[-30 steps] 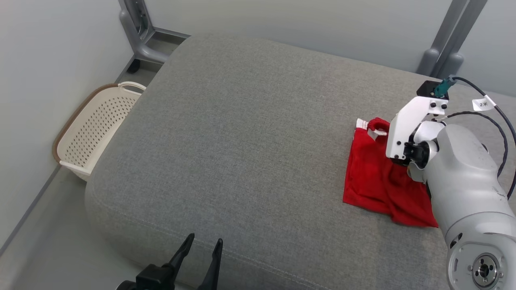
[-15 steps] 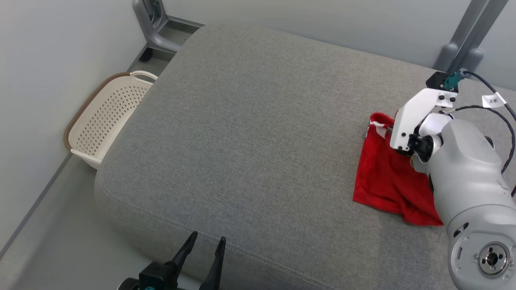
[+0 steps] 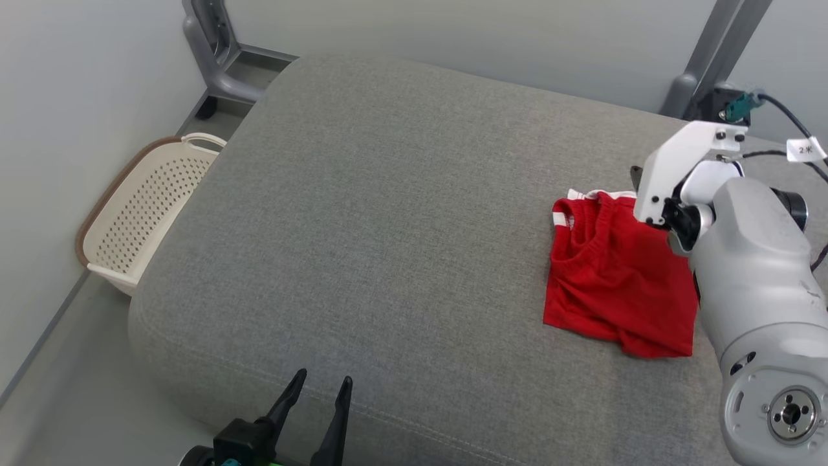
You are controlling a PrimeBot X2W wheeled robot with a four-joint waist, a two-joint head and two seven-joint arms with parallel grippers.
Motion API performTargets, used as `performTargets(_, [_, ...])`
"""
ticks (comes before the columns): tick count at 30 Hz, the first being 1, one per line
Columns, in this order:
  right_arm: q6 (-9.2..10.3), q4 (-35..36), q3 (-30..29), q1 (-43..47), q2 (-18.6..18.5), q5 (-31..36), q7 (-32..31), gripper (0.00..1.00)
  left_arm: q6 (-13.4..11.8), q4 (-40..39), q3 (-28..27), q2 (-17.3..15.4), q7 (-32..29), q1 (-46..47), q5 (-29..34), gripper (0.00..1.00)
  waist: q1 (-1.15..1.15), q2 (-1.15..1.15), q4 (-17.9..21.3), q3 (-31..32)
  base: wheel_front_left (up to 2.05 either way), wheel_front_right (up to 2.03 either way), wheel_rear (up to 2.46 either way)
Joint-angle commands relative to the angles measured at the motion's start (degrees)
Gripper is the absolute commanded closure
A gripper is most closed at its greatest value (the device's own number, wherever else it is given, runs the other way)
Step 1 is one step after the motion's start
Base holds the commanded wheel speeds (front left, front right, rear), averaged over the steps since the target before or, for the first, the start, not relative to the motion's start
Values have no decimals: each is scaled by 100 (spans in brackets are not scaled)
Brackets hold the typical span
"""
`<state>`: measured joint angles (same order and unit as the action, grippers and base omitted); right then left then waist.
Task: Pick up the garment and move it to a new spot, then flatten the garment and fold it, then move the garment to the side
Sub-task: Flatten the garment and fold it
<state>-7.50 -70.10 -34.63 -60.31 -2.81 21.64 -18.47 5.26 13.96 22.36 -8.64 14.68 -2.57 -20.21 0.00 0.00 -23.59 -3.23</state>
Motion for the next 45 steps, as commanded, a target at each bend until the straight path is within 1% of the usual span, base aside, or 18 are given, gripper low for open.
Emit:
performTargets(1, [2,144,-66,253,-17,160,48,0,-36,-10,-22,-63,23,15,-37,0,0,0,127,108,0,0,0])
performTargets(4, [2,295,-113,481,-18,330,79,0,-55,-17,-31,-74,26,-11,-40,0,0,0,198,157,0,0,0])
performTargets(5, [2,337,-125,566,-20,379,115,3,-58,-20,-35,-78,27,-19,-47,0,0,0,220,168,0,0,0])
performTargets(6, [3,360,-113,655,-21,440,144,30,-63,-25,-35,-81,28,-28,-53,0,0,0,239,174,0,0,0])
performTargets(7, [2,366,-95,733,-20,479,178,74,-72,-32,-31,-76,29,-38,-57,0,0,0,254,176,0,0,0])
performTargets(8, [3,363,-87,796,-18,494,236,100,-81,-43,-25,-70,30,-49,-59,0,0,0,266,175,0,0,0])
performTargets(12, [2,349,-33,931,-19,568,412,100,-93,-90,14,-43,34,-58,-68,0,0,0,273,105,0,0,0])
performTargets(15, [3,315,19,955,-19,583,633,100,-64,-91,59,-18,38,3,-71,0,0,0,209,25,0,0,0])
performTargets(21, [3,228,149,1009,-22,659,1021,100,-20,-4,109,29,48,88,-84,0,0,0,-17,-146,0,0,0])
performTargets(26, [2,189,289,1137,-21,870,1309,100,15,44,156,113,45,144,-86,0,0,0,-282,-325,0,0,0])
performTargets(35, [2,121,485,1185,-22,1002,1594,100,43,87,220,210,53,216,-59,0,0,0,-584,-591,0,0,0])
performTargets(40, [2,-28,589,1043,-19,876,1730,100,75,108,229,280,50,242,-32,0,0,0,-670,-666,0,0,0])
performTargets(45, [2,-236,750,926,-20,678,1782,100,79,158,190,317,51,265,-16,0,0,0,-671,-619,0,0,0])
